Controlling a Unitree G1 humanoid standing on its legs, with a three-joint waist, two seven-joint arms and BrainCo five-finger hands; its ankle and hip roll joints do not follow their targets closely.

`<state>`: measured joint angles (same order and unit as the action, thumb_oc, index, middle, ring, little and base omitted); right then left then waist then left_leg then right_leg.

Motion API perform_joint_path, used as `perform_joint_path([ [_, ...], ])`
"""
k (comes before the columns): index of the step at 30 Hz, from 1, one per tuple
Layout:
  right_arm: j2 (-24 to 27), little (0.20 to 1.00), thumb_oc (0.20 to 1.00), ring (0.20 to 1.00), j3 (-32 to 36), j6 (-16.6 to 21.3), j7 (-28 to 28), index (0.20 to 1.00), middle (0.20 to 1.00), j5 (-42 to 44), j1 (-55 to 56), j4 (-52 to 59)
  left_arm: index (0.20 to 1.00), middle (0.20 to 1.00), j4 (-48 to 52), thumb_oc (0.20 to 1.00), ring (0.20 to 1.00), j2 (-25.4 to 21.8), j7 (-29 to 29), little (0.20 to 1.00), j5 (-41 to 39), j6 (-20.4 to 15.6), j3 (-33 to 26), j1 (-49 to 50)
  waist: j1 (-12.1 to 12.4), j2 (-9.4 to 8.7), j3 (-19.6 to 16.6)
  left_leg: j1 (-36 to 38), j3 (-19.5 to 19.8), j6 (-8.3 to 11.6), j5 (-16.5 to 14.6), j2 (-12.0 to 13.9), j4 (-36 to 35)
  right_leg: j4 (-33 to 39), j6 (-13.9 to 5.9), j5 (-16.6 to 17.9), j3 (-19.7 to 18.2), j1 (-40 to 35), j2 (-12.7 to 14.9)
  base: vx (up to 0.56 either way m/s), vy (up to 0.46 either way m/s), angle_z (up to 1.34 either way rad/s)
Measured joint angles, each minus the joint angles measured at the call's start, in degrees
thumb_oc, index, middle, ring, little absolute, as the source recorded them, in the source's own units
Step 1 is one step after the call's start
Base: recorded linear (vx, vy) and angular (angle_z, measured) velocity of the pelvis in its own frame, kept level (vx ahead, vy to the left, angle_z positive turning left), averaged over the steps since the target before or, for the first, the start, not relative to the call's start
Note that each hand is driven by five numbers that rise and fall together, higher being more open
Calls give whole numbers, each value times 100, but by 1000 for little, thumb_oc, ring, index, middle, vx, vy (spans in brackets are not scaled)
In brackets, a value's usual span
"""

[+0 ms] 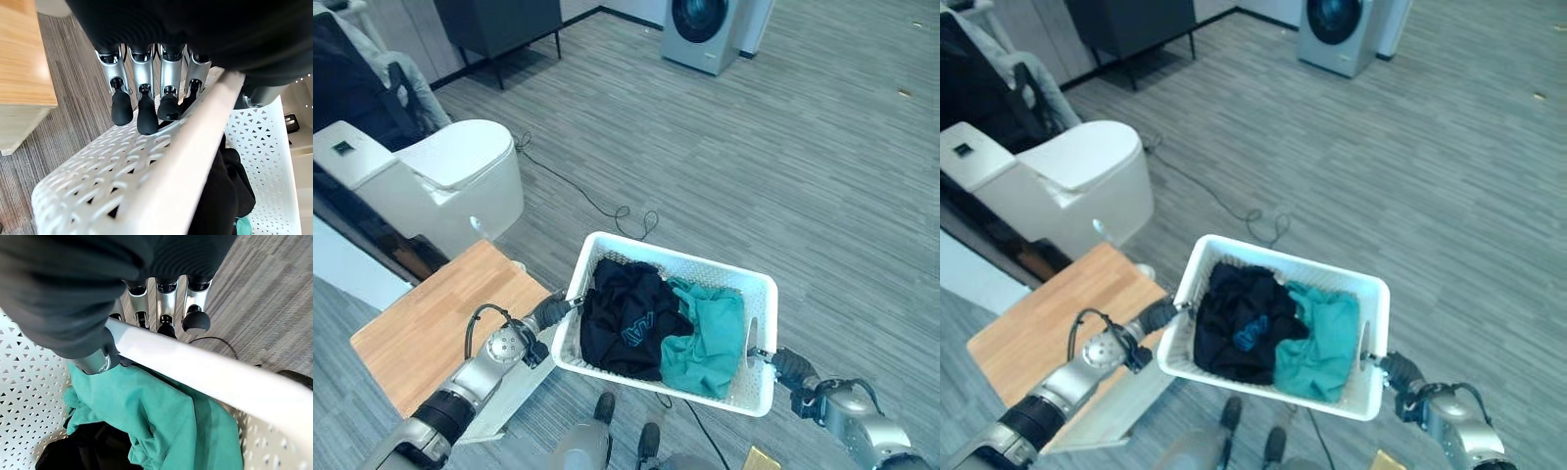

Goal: Grab the laundry basket,head to the washer,open it,put in the laundry and shut it.

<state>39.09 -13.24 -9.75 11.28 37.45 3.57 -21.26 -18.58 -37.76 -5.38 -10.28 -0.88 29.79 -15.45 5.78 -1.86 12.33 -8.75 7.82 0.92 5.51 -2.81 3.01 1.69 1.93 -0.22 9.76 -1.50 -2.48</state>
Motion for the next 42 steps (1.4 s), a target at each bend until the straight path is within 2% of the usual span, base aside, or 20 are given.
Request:
perform_joint_path([
  [12,15,200,200,200,33,2,3,200,200,2,-96,17,200,200,-33,200,200,-24,6,200,13,10,30,-279,-22,-97,125,124,22,-10,21,-184,-111,331,-125,-96,58,-284,79,47,-60,7],
  [16,87,200,200,200,77,1,-22,200,200,9,-516,-14,200,200,-644,200,200,69,16,200,19,19,262,-1283,-39,-309,629,-1076,-319,326,113,-354,1856,155,318,-273,39,-285,154,254,-55,42],
  [18,79,200,200,200,79,3,-103,200,200,29,-602,3,200,200,-719,200,200,76,29,200,17,13,271,-1505,10,-292,663,-1358,-828,252,34,39,917,329,354,-286,141,-335,60,408,2,21],
  [20,44,200,200,200,-18,2,-188,200,200,42,-702,-60,200,200,-776,200,200,91,78,200,13,14,257,-1430,52,-151,747,-1365,-459,341,91,234,-356,288,362,-493,73,-603,-91,655,48,-4],
  [23,-111,200,200,200,-188,2,-243,200,200,45,-760,-207,200,200,-772,200,200,27,152,200,3,21,212,-1126,306,-142,713,-1241,-201,271,48,47,265,58,261,-950,-199,-962,-7,641,138,-51],
  [24,-221,200,200,200,-195,-2,-262,200,200,42,-709,-233,200,200,-720,200,200,8,170,200,2,27,157,-959,338,-181,667,-1090,-234,124,-41,-46,601,-152,184,-1137,-284,-1021,92,680,205,-110],
  [25,-411,200,200,200,-318,2,-314,200,200,14,-640,-287,200,200,-676,200,200,-21,207,200,7,29,-37,-480,422,-94,529,-532,-386,-320,-381,-146,921,-2552,-411,-1790,-460,-369,279,670,203,-105],
  [27,-566,200,200,200,-324,-6,-364,200,200,-7,-425,-159,200,200,-536,200,200,-34,224,200,12,43,-247,-181,275,-201,342,-221,-513,-587,-539,-328,771,-4801,-965,-1319,-472,666,728,438,138,-39],
  [28,-655,200,200,200,-312,-7,-373,200,200,-12,-298,-171,200,200,-329,200,200,-78,223,200,14,45,-284,-34,73,-248,304,168,-453,-647,-566,-548,668,-5851,-1024,-1077,-436,1045,1059,302,86,29],
  [29,-645,200,200,200,-303,-20,-371,200,200,-12,-253,-174,200,200,-234,200,200,-72,223,200,15,60,-293,-18,6,-190,225,385,-301,-800,-707,-615,583,-5997,-973,-1116,-462,1250,1120,446,95,31],
  [32,-702,200,200,200,-191,17,-364,200,200,-11,-425,-171,200,200,-137,200,200,-139,223,200,16,63,-384,-215,-208,58,197,973,18,-716,-710,-506,193,-5027,-465,-1399,-131,1672,932,433,-95,32],
  [33,-662,200,200,200,-153,17,-356,200,200,-11,-544,-174,200,200,-180,200,200,-128,219,200,13,81,-386,-376,-284,289,247,1364,659,-532,-903,-325,-21,-4376,-264,-1517,103,1874,693,531,-257,49],
  [34,-658,200,200,200,-126,18,-359,200,200,-10,-608,-198,200,200,-192,200,200,-122,218,200,12,79,-385,-420,-386,446,265,1536,820,-515,-951,-192,-144,-3601,-238,-1465,291,1909,500,352,-204,55],
  [36,-612,200,200,200,-119,71,-358,200,200,-9,-653,-208,200,200,-364,200,200,-10,190,200,14,68,-382,-642,-533,513,269,1657,828,-473,-975,-222,-34,-1855,-217,-953,253,2010,333,382,-197,68],
  [37,-615,200,200,200,-121,72,-356,200,200,-9,-619,-248,200,200,-514,200,200,76,167,200,17,62,-366,-667,-556,342,194,1789,383,-269,-1100,-433,242,-616,13,-106,36,2018,401,463,-225,57],
  [38,-618,200,200,200,-134,71,-356,200,200,-9,-599,-280,200,200,-583,200,200,146,170,200,17,61,-370,-597,-569,325,122,1945,408,-130,-1187,-491,308,-223,57,192,-126,2009,417,427,-203,55],
  [39,-595,200,200,200,-133,71,-361,200,200,-9,-569,-343,200,200,-674,200,200,278,179,200,20,45,-370,-518,-638,362,-11,2100,496,22,-1282,-543,269,6,-25,321,-293,2006,439,481,-268,77],
  [40,-592,200,200,200,-137,71,-363,200,200,-9,-495,-463,200,200,-695,200,200,389,175,200,119,23,-353,-413,-690,217,-97,2432,403,313,-1488,-692,431,-21,266,200,-344,1913,691,593,-349,82],
  [41,-553,200,200,200,-143,68,-360,200,200,-10,-435,-520,200,200,-755,200,200,547,199,200,191,15,-373,-278,-668,314,-198,2627,440,474,-1635,-626,509,-262,530,665,-335,1865,660,436,-272,60],
  [42,-549,200,200,200,-131,57,-372,200,200,-10,-443,-653,200,200,-780,200,200,663,198,200,194,31,-366,-96,-654,538,-329,2755,462,488,-1634,-447,625,-598,534,811,-174,1858,550,288,-214,36],
])
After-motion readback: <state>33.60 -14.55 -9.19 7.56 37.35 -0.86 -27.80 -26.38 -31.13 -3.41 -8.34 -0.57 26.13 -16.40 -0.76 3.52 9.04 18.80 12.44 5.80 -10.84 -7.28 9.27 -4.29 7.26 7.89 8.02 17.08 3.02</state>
